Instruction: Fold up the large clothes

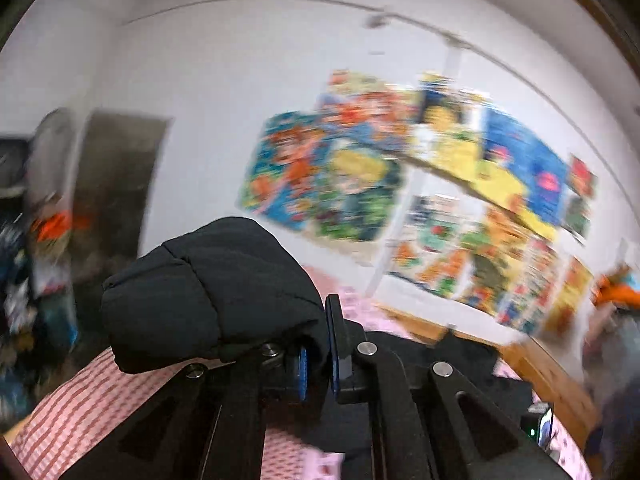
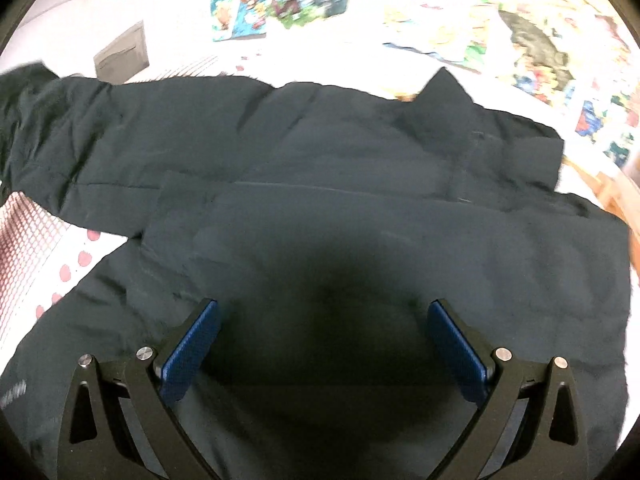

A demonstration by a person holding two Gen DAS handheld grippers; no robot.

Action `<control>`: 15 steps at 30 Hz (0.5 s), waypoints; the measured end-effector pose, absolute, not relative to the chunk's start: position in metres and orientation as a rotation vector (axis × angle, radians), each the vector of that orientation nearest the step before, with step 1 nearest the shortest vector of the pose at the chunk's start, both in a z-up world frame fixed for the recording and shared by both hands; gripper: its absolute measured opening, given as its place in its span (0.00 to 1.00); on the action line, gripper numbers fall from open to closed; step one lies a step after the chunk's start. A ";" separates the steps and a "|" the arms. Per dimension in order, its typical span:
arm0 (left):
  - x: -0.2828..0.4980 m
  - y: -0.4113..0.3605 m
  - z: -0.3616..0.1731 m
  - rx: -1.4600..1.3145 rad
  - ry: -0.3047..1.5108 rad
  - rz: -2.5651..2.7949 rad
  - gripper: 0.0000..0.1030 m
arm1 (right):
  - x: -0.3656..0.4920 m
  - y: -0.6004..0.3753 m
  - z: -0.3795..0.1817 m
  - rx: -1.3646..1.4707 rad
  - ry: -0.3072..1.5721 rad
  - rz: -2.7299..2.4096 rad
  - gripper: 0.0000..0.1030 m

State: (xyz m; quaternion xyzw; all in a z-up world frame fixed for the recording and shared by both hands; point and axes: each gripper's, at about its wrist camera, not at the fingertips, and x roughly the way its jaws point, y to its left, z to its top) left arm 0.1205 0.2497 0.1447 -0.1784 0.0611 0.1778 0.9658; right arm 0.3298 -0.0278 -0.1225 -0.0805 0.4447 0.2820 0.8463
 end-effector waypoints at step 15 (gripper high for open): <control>0.219 0.058 0.131 -0.019 0.368 -0.146 0.08 | 0.344 -0.176 -0.131 -0.071 1.015 0.337 0.98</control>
